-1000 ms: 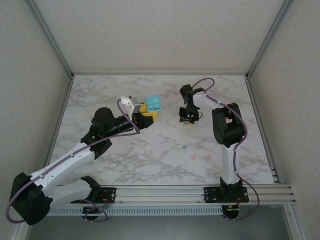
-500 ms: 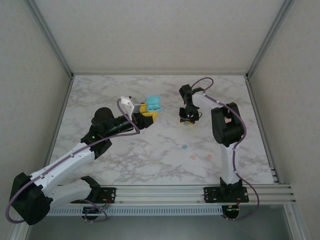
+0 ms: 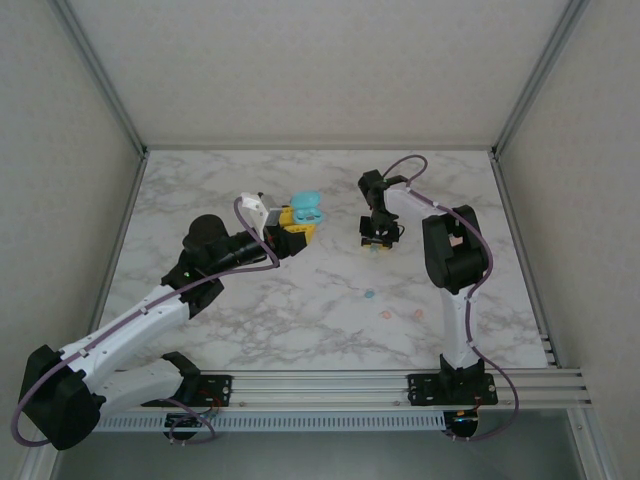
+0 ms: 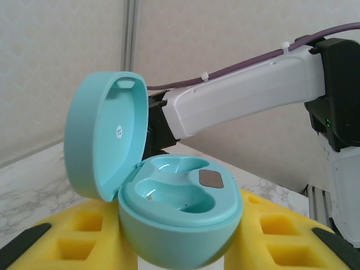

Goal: Insert the wireless bluetooth earbuds into the charging case

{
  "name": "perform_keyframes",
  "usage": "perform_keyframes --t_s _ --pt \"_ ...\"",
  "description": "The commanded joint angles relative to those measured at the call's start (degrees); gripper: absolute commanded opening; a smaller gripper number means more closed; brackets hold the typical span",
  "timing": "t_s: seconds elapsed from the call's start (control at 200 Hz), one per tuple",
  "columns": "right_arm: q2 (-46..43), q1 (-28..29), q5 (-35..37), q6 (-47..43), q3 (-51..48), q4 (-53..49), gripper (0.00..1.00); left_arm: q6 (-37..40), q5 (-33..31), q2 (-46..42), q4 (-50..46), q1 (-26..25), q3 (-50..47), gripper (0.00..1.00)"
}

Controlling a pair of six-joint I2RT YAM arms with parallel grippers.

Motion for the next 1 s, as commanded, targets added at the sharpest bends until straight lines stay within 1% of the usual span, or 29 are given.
perform_keyframes --t_s 0.0,0.43,0.651,0.996 --pt "-3.1 0.2 2.0 1.4 -1.8 -2.7 0.35 0.6 -0.1 -0.4 -0.1 -0.4 2.0 0.23" --pt "-5.2 0.2 2.1 0.7 -2.6 -2.5 0.35 0.7 -0.1 -0.3 -0.1 -0.4 2.1 0.23" --pt "-2.5 0.1 0.1 0.4 0.0 -2.1 0.34 0.7 -0.3 -0.9 -0.3 -0.3 1.8 0.23" --pt "0.5 0.0 1.0 -0.3 2.6 -3.2 0.32 1.0 -0.7 -1.3 -0.7 -0.3 1.7 0.23"
